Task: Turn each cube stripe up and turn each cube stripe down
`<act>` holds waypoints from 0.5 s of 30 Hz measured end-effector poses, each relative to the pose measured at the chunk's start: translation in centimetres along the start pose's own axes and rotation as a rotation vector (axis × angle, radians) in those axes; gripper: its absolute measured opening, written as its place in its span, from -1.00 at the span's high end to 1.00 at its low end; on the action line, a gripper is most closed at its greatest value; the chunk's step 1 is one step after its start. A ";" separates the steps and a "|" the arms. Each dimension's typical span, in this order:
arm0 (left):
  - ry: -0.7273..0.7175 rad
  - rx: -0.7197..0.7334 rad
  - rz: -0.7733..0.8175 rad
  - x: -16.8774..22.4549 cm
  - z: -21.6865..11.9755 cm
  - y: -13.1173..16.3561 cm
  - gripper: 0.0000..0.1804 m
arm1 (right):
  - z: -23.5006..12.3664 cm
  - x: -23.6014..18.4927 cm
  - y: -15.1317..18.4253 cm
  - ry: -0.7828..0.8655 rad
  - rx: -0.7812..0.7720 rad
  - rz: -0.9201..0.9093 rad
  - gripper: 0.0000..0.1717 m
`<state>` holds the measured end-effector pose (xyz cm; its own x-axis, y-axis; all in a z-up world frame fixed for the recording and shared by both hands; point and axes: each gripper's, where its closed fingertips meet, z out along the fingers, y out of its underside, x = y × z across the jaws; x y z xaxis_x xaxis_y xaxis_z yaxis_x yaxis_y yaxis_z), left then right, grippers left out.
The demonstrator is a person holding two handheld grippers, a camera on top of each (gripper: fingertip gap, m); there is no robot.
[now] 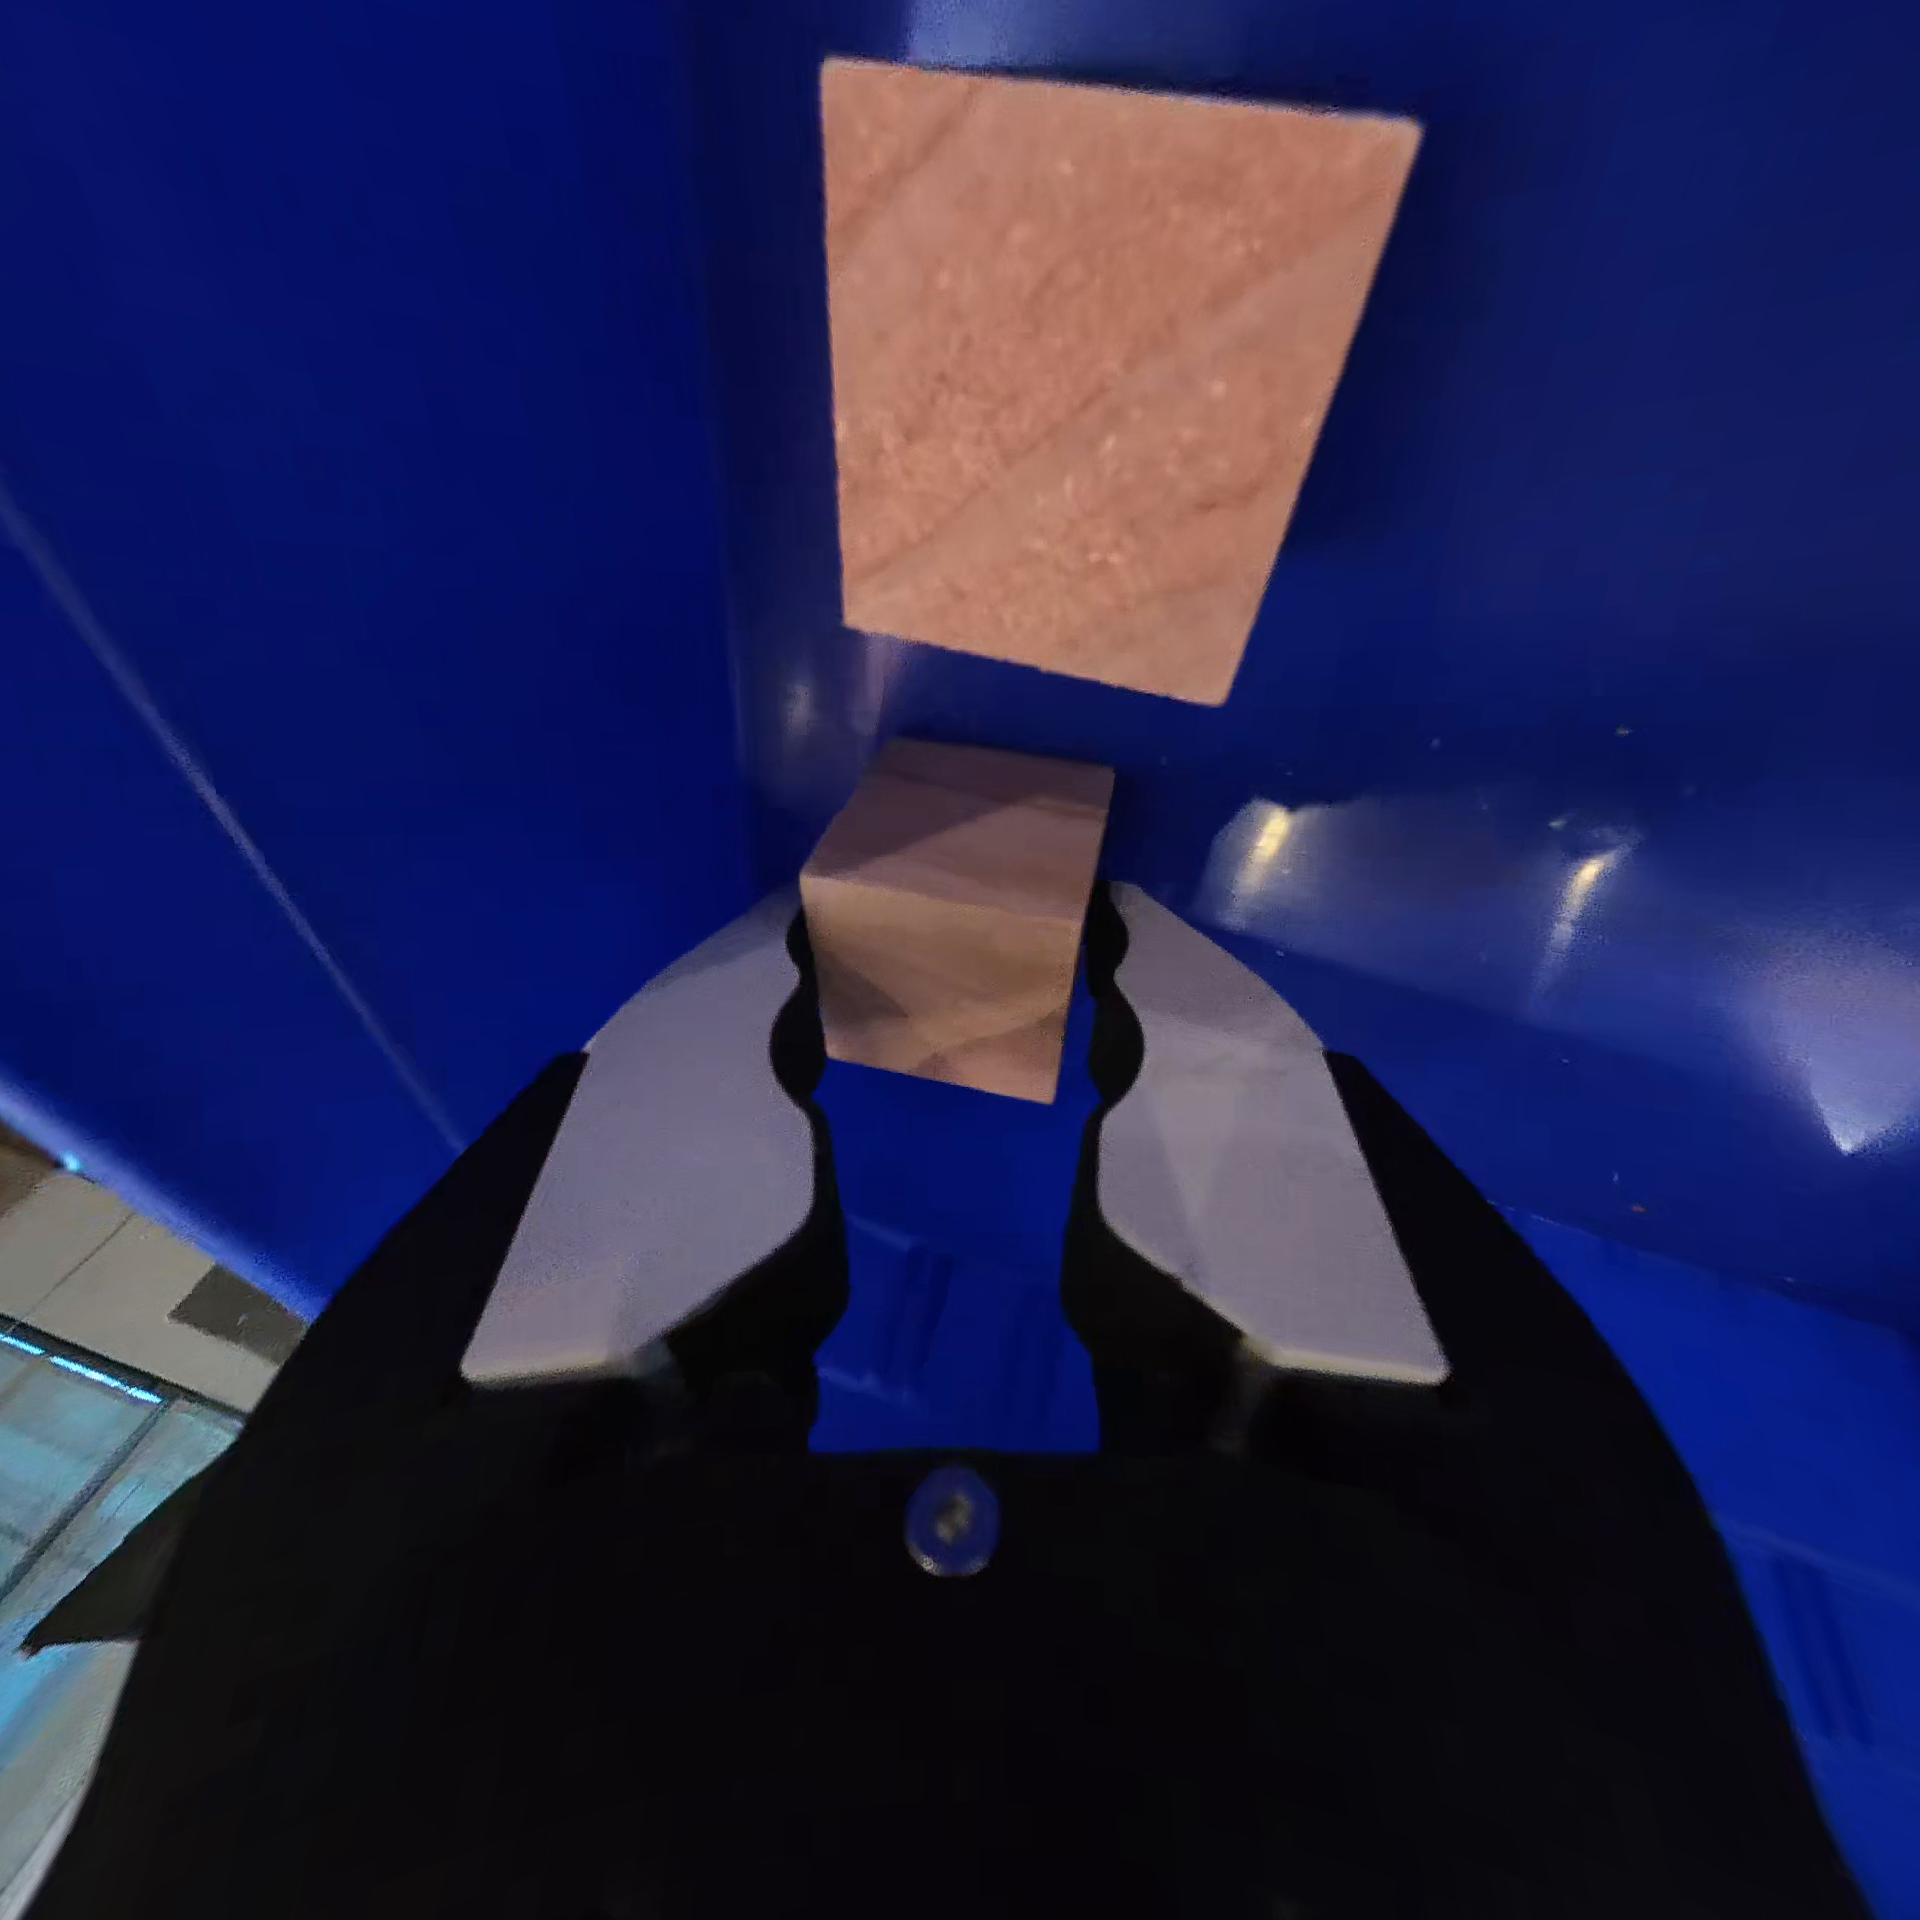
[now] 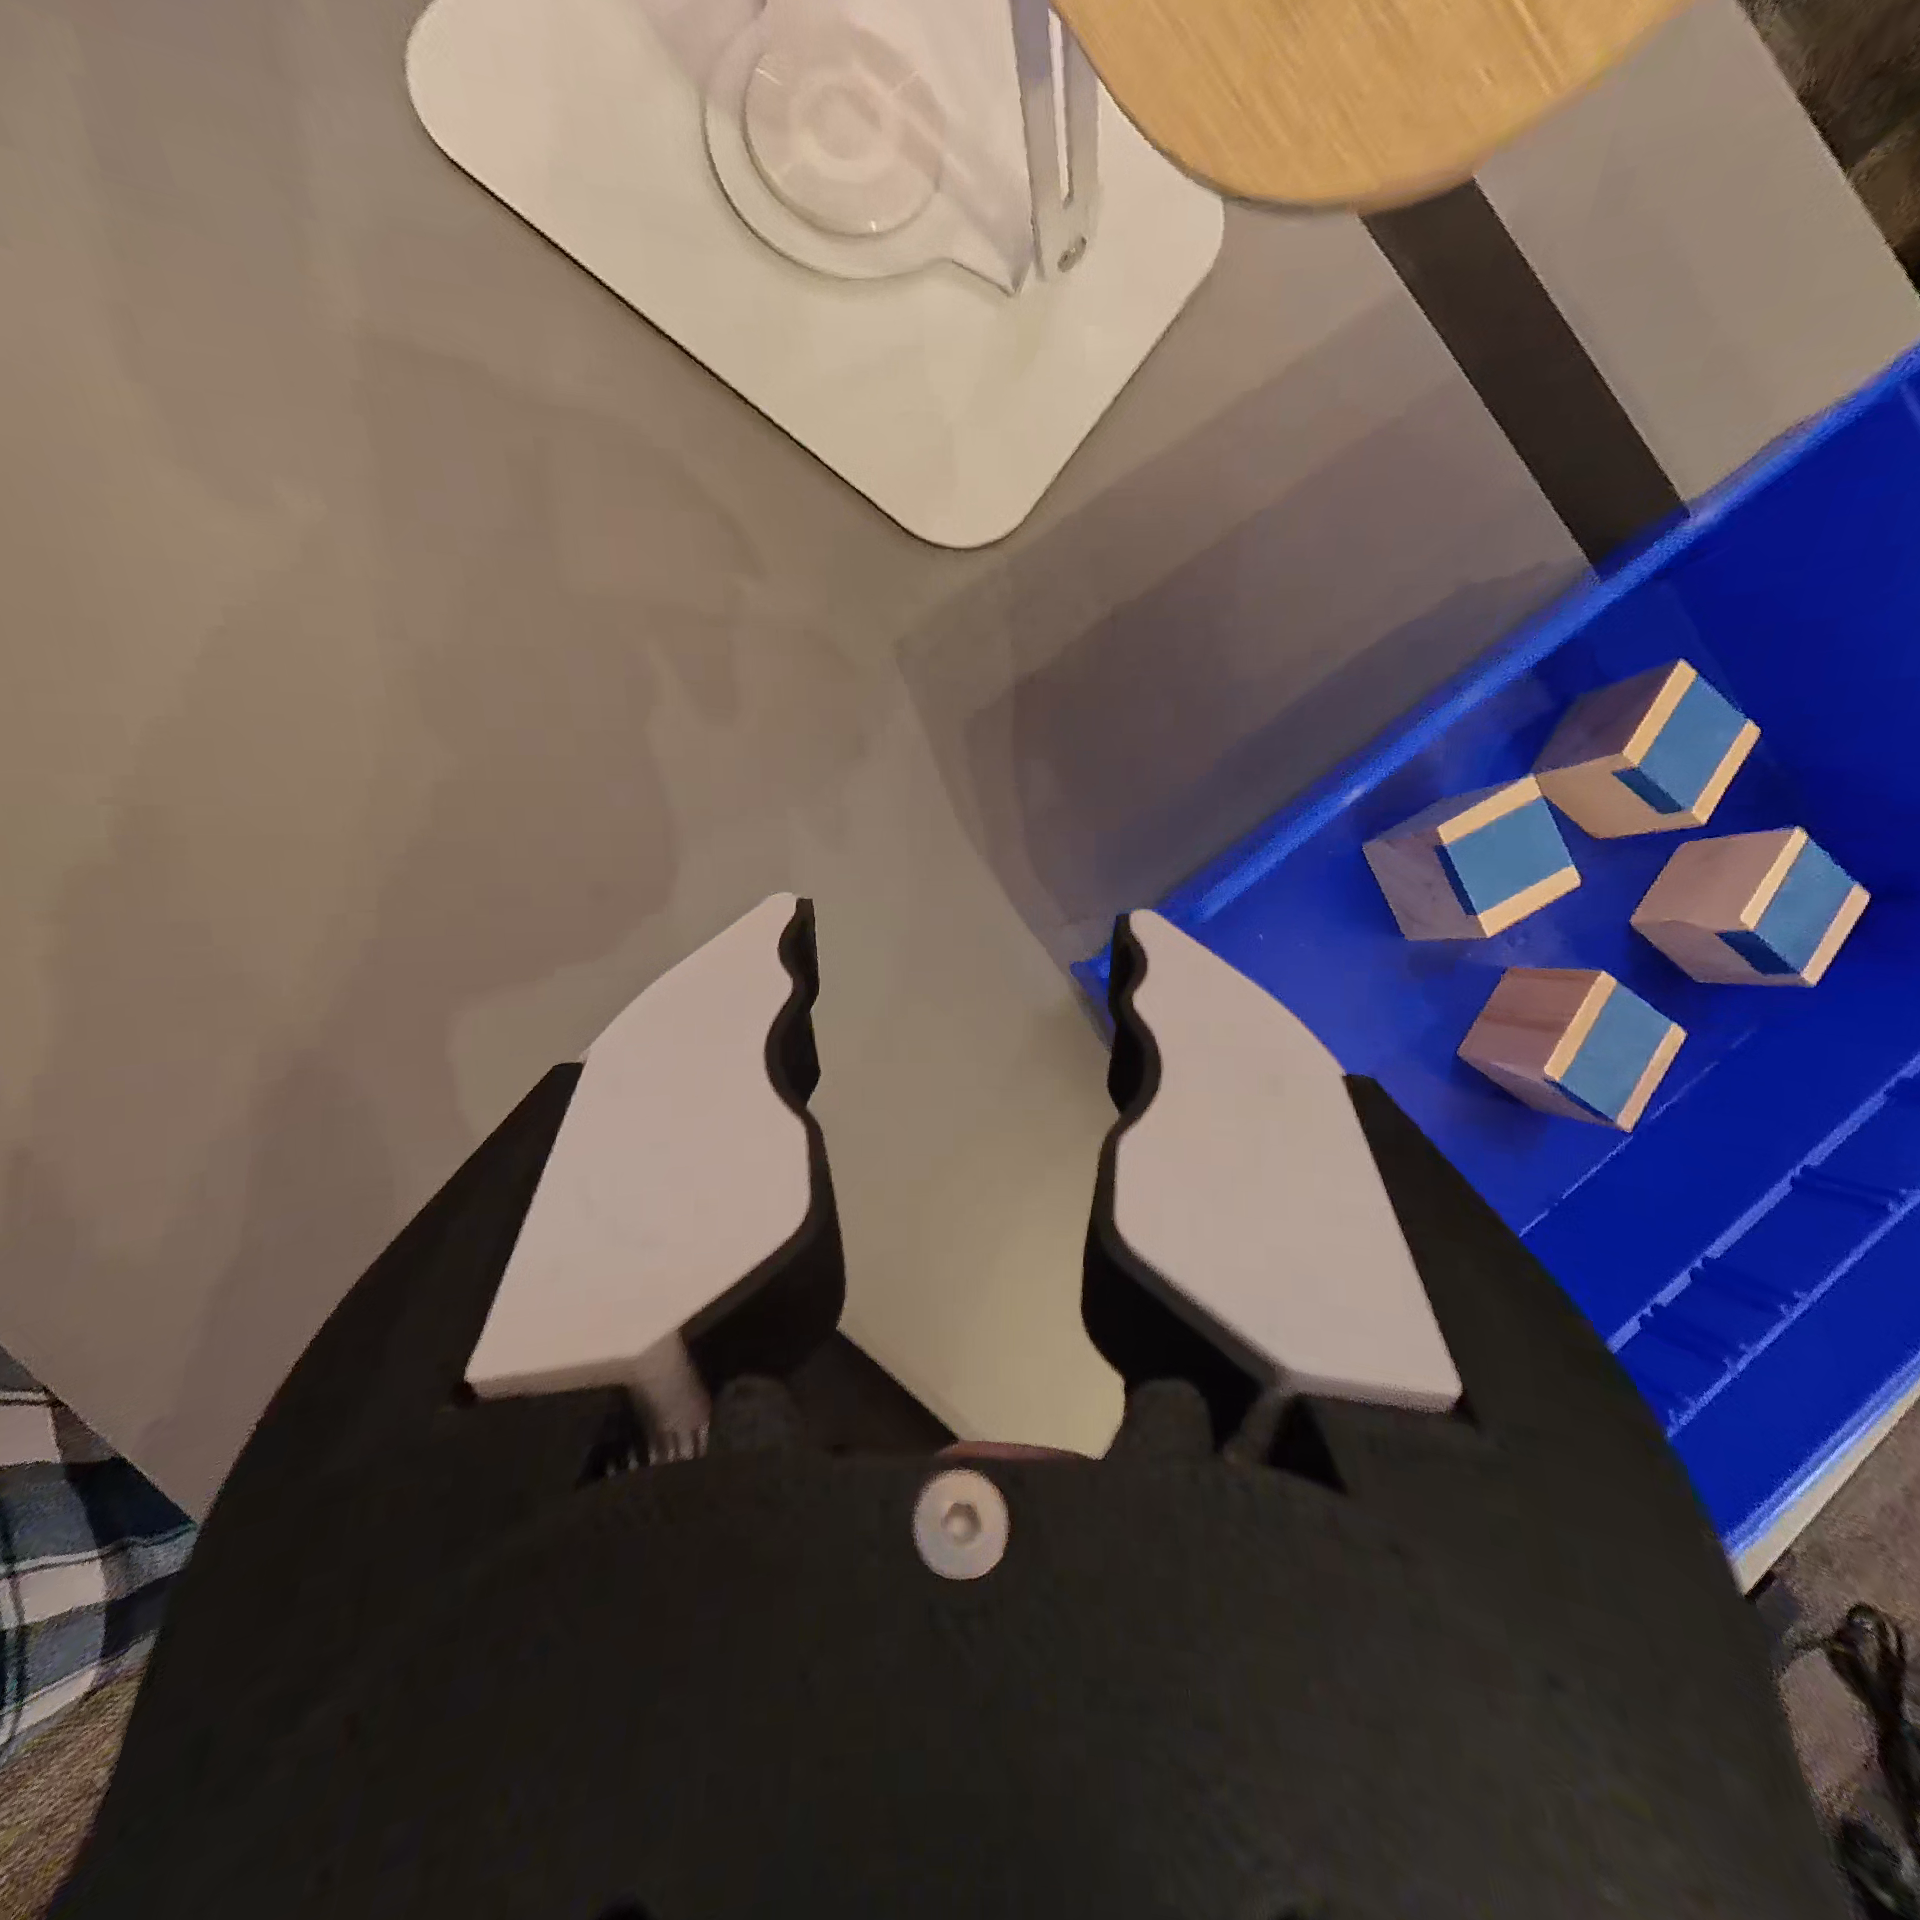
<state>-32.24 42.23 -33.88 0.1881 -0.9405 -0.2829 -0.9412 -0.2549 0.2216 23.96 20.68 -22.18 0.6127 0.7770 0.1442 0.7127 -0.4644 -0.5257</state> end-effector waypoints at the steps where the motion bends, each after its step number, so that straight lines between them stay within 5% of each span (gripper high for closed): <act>1: -0.001 0.015 -0.013 0.1 -0.4 0.0 0.46 | 0.0 -0.3 -0.4 -0.003 0.011 -0.014 0.37; 6: -0.122 0.334 -0.188 0.2 -6.4 -0.7 0.47 | -0.6 -3.7 -3.9 -0.098 0.149 -0.075 0.37; 15: 0.164 1.500 -0.562 11.4 -27.9 -6.7 0.48 | -2.1 -10.9 -12.9 -0.053 0.487 -0.320 0.21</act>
<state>-15.95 26.96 -12.60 0.5215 -0.8460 0.1109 -0.1398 -0.2130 -0.9670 8.82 17.29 -15.23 0.3656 0.8726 0.3240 0.6129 0.0363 -0.7893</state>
